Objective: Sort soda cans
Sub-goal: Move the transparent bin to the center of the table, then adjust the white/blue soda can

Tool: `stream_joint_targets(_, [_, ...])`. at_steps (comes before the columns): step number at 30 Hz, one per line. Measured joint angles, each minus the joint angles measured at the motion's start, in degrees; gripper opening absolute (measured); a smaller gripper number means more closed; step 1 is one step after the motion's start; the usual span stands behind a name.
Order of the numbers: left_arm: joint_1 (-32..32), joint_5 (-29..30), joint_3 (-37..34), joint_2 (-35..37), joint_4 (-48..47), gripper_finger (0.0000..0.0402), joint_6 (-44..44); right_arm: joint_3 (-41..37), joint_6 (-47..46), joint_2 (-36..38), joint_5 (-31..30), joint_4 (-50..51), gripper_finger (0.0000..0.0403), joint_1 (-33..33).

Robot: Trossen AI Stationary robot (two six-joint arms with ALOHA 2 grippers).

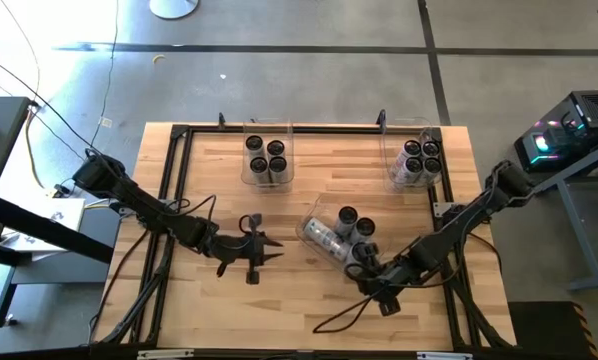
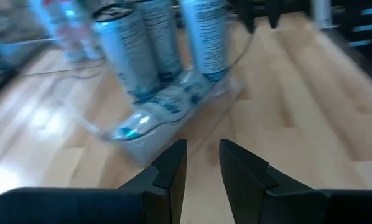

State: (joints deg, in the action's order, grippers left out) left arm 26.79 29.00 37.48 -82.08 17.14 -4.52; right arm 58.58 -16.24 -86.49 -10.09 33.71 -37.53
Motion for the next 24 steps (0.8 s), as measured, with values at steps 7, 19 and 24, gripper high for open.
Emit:
stream_joint_targets(7, [-0.20,-6.89,4.66,0.00,-1.98,0.0089,4.80,5.29,-1.32,0.12,0.15,0.07,0.0187,-2.11])
stream_joint_targets(19, [-10.33,-24.58,25.05,-5.13,-22.24,0.0182,22.95,13.39,-8.20,0.12,-4.29,0.32,0.0188,-4.28])
stream_joint_targets(24, [-15.96,-26.86,35.50,-11.50,-34.40,0.0255,29.04,15.75,-10.68,0.12,-11.14,0.21,0.0188,-8.78])
